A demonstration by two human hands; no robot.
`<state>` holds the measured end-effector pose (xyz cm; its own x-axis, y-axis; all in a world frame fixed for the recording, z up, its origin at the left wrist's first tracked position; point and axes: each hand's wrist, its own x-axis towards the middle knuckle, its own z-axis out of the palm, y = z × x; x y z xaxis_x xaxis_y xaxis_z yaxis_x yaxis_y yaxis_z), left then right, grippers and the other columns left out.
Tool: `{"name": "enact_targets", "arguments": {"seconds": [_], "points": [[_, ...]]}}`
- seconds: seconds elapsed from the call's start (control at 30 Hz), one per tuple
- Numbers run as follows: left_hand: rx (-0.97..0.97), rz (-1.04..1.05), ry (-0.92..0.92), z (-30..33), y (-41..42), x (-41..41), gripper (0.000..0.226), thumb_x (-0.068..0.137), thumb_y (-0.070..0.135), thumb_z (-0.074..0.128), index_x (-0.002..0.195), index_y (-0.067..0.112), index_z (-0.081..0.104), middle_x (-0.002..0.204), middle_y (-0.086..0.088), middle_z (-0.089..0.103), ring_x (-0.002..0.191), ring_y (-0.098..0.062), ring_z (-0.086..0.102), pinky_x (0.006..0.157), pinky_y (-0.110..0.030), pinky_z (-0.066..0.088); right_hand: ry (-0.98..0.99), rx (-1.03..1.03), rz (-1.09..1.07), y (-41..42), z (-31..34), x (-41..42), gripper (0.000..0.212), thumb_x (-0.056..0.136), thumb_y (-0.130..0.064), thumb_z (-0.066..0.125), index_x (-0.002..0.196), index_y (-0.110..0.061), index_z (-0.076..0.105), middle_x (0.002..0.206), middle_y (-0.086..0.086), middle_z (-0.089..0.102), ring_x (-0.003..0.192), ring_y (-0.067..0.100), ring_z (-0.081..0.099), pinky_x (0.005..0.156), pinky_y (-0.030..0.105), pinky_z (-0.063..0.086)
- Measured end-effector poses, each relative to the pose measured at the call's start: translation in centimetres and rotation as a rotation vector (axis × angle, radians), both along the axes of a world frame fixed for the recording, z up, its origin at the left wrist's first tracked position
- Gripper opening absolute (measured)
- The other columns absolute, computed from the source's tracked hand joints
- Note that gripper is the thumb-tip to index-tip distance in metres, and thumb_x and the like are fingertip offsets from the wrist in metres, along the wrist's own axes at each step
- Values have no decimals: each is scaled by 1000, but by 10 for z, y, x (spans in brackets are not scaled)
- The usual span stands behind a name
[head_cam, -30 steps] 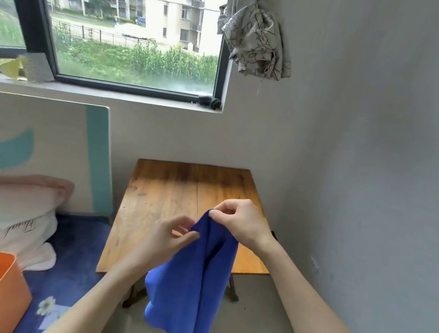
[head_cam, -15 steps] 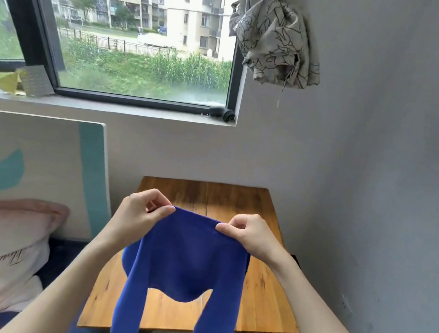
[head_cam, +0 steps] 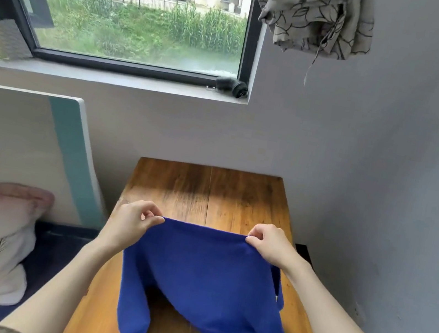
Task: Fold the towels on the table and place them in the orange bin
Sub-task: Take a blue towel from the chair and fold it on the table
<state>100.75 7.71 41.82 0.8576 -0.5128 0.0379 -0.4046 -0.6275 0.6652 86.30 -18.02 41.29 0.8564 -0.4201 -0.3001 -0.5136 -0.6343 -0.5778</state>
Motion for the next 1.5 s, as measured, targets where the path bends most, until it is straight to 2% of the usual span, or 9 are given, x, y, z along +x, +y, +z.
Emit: {"name": "enact_targets", "arguments": {"seconds": [0.1,0.2,0.43,0.63,0.8,1.03,1.17,1.23,1.5], "points": [[51,13,-9,-21,-15,27,9,89,26,61,80,25,63,81,9,58,78,-8,51,68,-25,39,26,-86,-59,-15,-17,27,20,93,-37,52,93,-19,62,100,1,64,90,17,59,78,33,51],[113,11,-19,-42,-33,60,10,90,31,59,80,30,59,83,10,60,80,-7,52,65,-26,39,46,-176,-95,-31,-31,59,27,93,-44,51,88,-19,60,93,0,63,84,18,57,64,27,43],[238,-73,-87,-109,-79,154,12,92,38,53,88,27,59,90,10,60,86,-15,58,70,-31,48,101,-263,-151,-65,-85,142,29,95,-40,48,80,-16,51,86,1,58,76,17,51,54,22,33],[326,-103,-207,-163,-123,215,19,92,38,52,90,21,60,88,6,61,83,-18,60,63,-30,46,38,-305,-175,-104,-137,199,25,98,-27,44,100,-10,62,104,5,59,95,18,51,74,25,40],[344,-112,-418,-208,-147,250,15,75,3,69,87,9,62,76,-9,54,65,-33,53,50,-37,42,-70,-369,-230,-128,-180,238,22,96,-17,44,104,-11,64,109,7,57,107,24,48,89,36,39],[344,-129,-268,-286,-127,205,37,83,18,41,114,6,56,119,-16,56,108,-36,55,83,-44,48,-102,-433,-64,-67,-260,231,43,88,-32,37,111,-9,66,119,11,63,114,32,57,97,50,42],[422,-155,-148,-320,-105,185,53,92,34,29,136,9,45,148,-13,35,138,-29,29,115,-44,19,100,-499,63,-37,-308,217,60,86,-51,34,134,-19,50,144,8,45,136,25,31,109,56,14],[462,-203,-193,-328,-96,186,53,94,34,27,141,13,39,152,-9,29,141,-23,21,116,-41,10,129,-528,67,-35,-319,214,64,86,-55,32,140,-22,40,150,6,35,140,23,21,109,58,9],[540,-364,-318,-337,-72,251,54,95,40,26,145,19,30,153,-3,26,142,-20,19,115,-44,11,101,-603,90,-38,-330,210,66,88,-57,29,145,-23,28,153,5,28,142,23,19,111,60,10]]}}
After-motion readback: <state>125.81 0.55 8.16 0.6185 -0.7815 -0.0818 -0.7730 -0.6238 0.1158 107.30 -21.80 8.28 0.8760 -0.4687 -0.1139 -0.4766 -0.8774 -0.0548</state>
